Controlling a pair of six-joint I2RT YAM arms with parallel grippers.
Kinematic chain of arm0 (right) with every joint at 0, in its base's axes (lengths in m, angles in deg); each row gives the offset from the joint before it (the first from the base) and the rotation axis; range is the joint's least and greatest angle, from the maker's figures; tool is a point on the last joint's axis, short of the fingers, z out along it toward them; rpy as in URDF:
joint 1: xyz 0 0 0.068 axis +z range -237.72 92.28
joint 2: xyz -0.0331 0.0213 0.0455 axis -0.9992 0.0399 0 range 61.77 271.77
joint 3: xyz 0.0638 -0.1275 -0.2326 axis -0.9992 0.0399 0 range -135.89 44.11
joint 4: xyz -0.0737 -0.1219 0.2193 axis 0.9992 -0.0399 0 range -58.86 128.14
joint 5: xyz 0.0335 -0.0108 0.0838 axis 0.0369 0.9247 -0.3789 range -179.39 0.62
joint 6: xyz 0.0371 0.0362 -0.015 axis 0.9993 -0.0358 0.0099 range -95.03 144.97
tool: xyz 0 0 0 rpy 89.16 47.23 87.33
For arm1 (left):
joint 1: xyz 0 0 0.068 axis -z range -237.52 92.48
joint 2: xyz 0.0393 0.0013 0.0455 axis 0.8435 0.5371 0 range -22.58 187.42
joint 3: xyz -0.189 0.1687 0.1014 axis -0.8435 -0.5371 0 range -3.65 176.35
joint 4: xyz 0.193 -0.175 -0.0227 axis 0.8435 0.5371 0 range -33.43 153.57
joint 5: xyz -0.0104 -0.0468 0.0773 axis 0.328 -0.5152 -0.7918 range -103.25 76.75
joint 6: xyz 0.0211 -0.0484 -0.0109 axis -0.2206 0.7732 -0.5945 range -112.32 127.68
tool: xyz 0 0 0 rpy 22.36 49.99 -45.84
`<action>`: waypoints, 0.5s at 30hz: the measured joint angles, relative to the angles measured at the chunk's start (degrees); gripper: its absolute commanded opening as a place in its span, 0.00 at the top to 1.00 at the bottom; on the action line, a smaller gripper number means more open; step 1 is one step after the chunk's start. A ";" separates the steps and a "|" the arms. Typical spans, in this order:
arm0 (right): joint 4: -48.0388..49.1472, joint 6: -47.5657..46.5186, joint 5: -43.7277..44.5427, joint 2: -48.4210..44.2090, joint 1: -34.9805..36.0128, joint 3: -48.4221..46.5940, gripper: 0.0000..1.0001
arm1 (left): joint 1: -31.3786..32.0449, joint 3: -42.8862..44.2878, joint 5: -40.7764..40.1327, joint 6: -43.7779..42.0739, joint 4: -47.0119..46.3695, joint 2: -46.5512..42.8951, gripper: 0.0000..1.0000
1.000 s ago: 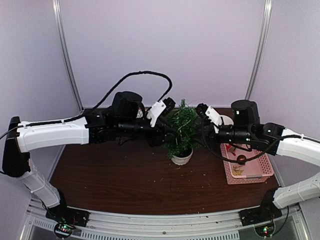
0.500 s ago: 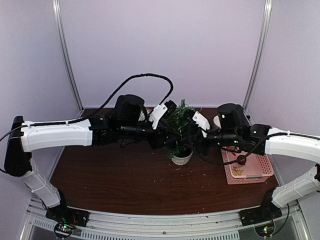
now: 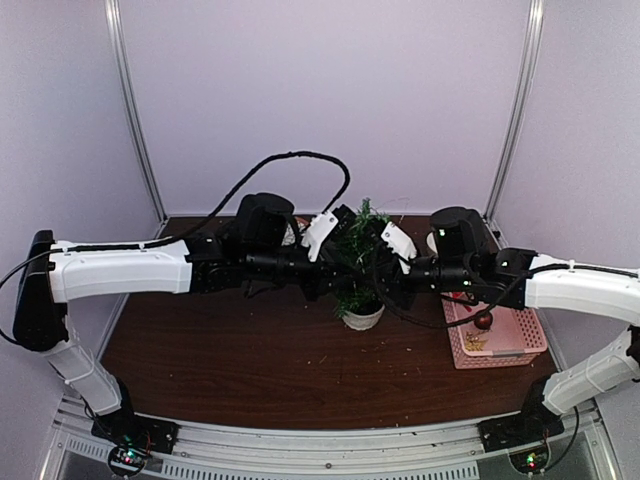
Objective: Decorate the small christmas tree
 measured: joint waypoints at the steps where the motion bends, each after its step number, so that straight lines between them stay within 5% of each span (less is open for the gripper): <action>1: -0.11 -0.15 0.15 -0.09 0.00 0.00 0.96 | -0.02 0.00 -0.04 0.09 0.04 0.00 1.00; 11: -2.86 -0.42 2.40 -2.45 0.00 -0.13 1.00 | -1.42 0.00 -0.94 0.31 2.01 -0.11 1.00; 12: -3.04 -0.42 2.54 -2.64 0.00 -0.13 1.00 | -1.75 0.00 -0.87 0.31 2.29 -0.24 0.96; 15: -3.26 -0.39 2.84 -2.80 0.00 -0.13 1.00 | -2.40 -0.48 0.81 -0.26 2.16 -1.31 0.57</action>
